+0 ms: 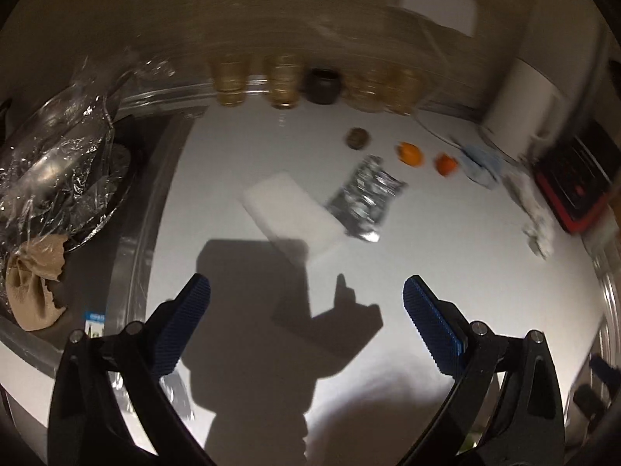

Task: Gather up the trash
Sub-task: 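Move the left gripper to the white foam block and close on it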

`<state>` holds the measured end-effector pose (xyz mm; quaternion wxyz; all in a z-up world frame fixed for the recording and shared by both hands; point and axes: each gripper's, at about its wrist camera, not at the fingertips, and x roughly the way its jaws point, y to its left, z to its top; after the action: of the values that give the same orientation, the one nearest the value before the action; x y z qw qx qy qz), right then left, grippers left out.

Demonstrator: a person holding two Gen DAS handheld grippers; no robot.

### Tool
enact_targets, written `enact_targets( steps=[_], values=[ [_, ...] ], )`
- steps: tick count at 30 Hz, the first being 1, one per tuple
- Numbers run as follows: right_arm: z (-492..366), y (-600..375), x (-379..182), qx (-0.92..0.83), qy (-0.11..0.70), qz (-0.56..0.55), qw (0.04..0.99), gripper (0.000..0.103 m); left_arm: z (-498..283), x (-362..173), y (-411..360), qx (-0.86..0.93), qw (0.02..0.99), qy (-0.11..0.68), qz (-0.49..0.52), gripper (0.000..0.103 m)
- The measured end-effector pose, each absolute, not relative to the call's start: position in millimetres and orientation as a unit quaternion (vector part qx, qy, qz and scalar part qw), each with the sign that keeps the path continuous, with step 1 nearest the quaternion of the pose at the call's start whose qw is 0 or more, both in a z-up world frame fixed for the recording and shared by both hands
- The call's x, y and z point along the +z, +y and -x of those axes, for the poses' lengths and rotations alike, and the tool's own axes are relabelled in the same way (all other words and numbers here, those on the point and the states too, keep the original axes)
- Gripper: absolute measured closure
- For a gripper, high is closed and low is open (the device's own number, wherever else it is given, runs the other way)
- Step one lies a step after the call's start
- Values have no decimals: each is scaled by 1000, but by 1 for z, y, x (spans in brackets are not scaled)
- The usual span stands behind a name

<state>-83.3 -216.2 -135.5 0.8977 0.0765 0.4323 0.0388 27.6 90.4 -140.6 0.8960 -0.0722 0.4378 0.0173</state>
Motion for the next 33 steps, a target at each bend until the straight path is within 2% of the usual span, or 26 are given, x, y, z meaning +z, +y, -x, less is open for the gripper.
enact_targets(
  steps=[10,21,26,31,33],
  values=[
    [-40,-158,-159,56,437,-91,893,2,-119,-174,113,107,856,469,192,8],
    [-88,-153,-180,56,451,-122,882,2,-163,-207,110,195,803,515,228,8],
    [-90,-157,-184,52,456,-127,879,2,-161,-213,94,226,805,516,187,8],
    [-86,-159,-183,49,458,-127,879,2,-157,-214,84,241,810,512,155,16],
    [-85,-159,-183,48,459,-127,878,2,-155,-212,81,238,814,509,150,23]
  ],
)
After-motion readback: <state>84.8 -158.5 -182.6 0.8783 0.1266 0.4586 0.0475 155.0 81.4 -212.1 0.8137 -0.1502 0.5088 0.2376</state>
